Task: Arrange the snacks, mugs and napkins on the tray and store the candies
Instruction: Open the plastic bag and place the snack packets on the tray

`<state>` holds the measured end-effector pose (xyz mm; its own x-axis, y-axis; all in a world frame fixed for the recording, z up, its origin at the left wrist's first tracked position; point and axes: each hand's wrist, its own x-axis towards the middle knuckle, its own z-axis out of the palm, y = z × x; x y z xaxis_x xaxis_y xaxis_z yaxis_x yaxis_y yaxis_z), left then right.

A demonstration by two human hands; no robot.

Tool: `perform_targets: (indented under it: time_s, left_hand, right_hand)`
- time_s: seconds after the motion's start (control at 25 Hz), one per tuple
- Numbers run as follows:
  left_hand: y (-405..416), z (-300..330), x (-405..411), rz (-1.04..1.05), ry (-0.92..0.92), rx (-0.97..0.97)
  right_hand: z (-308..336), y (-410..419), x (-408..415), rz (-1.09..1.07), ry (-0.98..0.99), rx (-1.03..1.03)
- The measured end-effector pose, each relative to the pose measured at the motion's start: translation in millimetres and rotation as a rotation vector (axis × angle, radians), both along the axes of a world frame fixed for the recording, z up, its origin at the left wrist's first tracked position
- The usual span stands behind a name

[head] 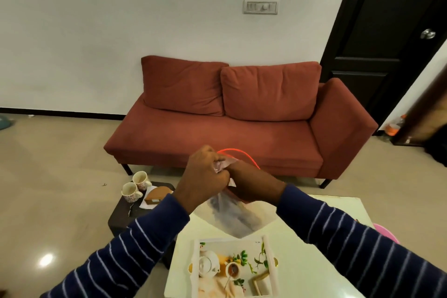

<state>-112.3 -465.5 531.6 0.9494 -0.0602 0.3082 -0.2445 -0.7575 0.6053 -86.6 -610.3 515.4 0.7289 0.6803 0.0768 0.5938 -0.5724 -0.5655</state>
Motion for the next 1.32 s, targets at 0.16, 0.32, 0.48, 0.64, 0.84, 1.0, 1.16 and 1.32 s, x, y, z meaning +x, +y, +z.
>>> perform_targets:
  time_s: [0.16, 0.32, 0.48, 0.64, 0.84, 1.0, 1.16, 1.32]
  left_hand:
    - [14, -24, 6, 0.025, 0.081, 0.049]
    - [14, -39, 3, 0.060, 0.103, -0.069]
    - [-7, -53, -6, -0.030, 0.136, -0.139]
    - [-8, -57, -16, -0.111, 0.347, -0.437]
    - [4, -61, -16, -0.212, 0.339, -0.527]
    - [-1, -63, -18, -0.283, 0.491, -0.715]
    - [-4, -56, -16, -0.274, 0.380, -0.582]
    - [-10, -61, -14, -0.214, 0.242, -0.191]
  right_hand:
    - [13, -32, 3, -0.136, -0.078, -0.023]
    - [22, -43, -9, -0.367, -0.163, 0.327]
    - [9, -17, -28, -0.554, -0.175, 0.523]
    - [-4, 4, -38, -0.455, -0.012, 0.514]
    - [13, -18, -21, -0.240, 0.303, 0.405]
    - [22, -32, -3, -0.156, 0.391, 0.174]
    - [18, -38, 5, -0.174, 0.467, 0.194]
    - [-1, -47, 4, -0.212, 0.483, 0.272]
